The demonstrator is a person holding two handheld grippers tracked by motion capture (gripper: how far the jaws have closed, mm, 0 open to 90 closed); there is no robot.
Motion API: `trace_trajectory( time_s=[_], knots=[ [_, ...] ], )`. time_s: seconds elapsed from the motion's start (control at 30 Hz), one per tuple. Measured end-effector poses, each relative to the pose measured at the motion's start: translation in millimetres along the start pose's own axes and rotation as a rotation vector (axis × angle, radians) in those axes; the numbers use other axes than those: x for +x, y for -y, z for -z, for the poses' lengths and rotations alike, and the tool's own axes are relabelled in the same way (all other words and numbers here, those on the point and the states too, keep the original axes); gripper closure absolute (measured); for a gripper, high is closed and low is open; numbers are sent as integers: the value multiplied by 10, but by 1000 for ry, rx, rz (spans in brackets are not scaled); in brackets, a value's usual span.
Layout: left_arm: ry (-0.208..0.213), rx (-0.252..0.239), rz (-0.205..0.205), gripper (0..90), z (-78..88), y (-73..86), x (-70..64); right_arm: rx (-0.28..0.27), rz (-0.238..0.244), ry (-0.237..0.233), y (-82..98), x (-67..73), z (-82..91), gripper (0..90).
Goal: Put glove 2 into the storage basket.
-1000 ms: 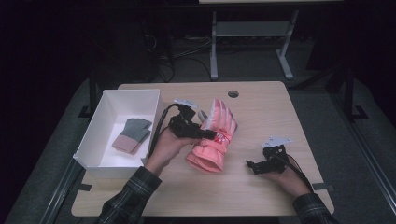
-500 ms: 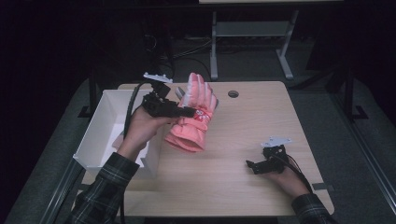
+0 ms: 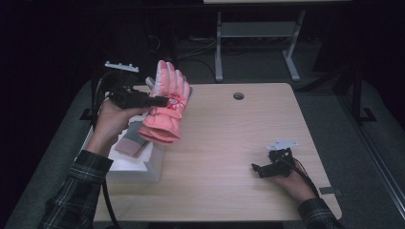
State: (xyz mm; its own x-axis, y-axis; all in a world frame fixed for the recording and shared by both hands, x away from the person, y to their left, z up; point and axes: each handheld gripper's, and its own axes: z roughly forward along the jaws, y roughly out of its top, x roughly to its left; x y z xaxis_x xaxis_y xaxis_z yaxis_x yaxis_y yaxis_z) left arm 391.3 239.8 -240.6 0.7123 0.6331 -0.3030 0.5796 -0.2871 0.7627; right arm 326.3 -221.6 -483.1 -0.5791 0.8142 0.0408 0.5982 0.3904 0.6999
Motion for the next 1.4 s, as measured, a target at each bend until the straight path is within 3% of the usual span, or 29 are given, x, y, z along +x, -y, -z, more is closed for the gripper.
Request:
trace_trajectory(
  time_s=[0.33,0.63,0.97,1.4],
  knots=[
    [-66,8,52,601,258,210,386,-4,-12,6,-3,2,-5,5],
    [-122,33,110,601,304,461,724,-4,-12,9,-3,1,-6,5],
    [-130,85,158,598,117,756,1006,-2,-13,9,-4,-1,-4,5],
    [-139,177,166,593,-242,964,1122,-4,-13,11,-3,-3,-5,6]
  ],
)
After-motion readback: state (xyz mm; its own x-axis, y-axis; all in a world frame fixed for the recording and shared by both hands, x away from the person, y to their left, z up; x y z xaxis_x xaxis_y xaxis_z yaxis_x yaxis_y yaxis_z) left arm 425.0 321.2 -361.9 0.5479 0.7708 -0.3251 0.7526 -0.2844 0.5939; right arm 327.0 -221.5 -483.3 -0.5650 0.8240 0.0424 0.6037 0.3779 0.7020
